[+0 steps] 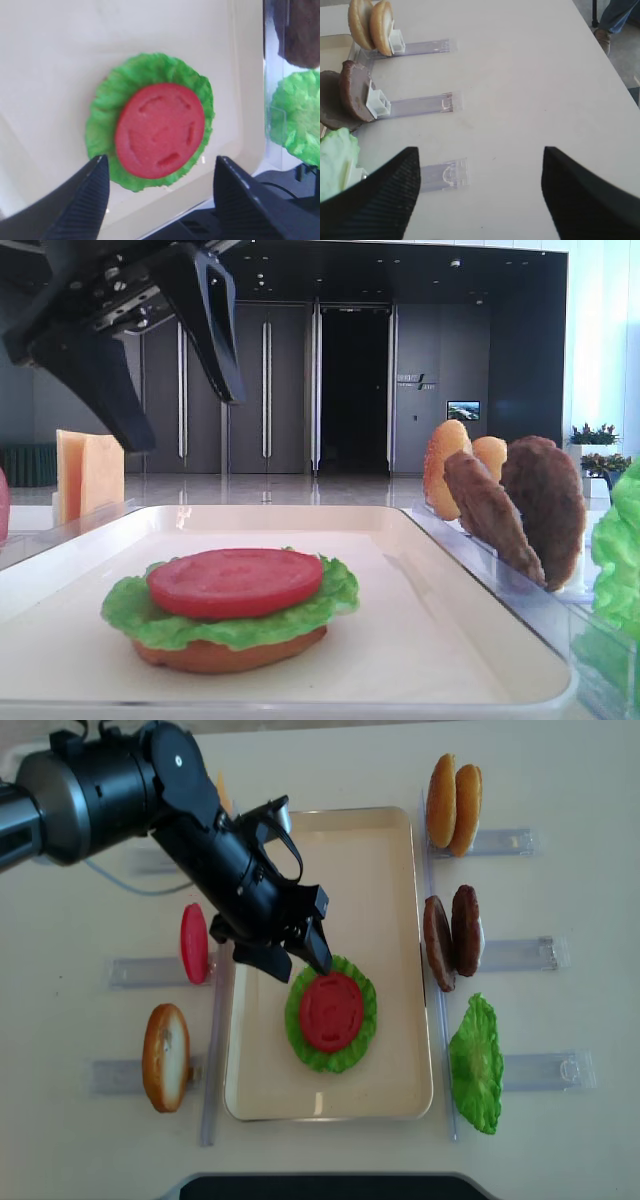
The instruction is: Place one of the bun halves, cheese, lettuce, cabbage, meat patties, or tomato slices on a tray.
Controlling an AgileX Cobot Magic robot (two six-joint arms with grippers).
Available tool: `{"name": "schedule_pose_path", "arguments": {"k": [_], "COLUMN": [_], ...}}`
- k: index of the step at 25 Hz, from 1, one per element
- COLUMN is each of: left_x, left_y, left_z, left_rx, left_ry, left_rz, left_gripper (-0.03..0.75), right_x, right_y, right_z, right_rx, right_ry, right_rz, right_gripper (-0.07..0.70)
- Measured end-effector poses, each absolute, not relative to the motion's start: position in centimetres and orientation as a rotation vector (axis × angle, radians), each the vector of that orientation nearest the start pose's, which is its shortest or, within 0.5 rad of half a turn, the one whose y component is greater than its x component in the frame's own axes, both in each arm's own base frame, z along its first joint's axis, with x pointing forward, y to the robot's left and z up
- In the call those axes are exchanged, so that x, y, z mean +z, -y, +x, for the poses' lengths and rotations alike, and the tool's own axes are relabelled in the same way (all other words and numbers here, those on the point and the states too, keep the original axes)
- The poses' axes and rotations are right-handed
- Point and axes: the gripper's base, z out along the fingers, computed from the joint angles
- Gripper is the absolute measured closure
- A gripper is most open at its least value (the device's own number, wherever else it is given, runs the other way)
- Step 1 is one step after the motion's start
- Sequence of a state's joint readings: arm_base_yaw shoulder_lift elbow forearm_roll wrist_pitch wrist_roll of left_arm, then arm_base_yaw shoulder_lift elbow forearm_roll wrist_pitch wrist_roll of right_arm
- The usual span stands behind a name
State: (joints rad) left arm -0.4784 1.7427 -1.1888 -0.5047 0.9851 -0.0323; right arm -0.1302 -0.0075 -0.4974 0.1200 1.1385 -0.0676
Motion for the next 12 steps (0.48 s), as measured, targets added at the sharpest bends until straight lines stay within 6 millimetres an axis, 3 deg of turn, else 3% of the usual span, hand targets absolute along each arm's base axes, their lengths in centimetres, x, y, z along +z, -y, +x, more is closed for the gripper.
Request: {"name": "schedule_pose_path", "arguments": {"k": [7, 12], "left_x": [28.3, 32.1], "left_y": [18.1, 17.3], "left_z": [31.4, 32.3], "left_rx": [-0.396, -0.219], "left_ry": [-2.885, -2.815], "left_rz": [0.367, 0.403], "left_gripper": [0.207, 0.118], "right_x": [27.1, 27.1], "right_y": [-1.1, -1.1], "right_z": [-0.8, -0.8], "right_rx": [0.027, 0.027], "right_ry": [-2.110, -2.110], "right_rz": [0.054, 0.054], "right_gripper": [0.118, 0.118]}}
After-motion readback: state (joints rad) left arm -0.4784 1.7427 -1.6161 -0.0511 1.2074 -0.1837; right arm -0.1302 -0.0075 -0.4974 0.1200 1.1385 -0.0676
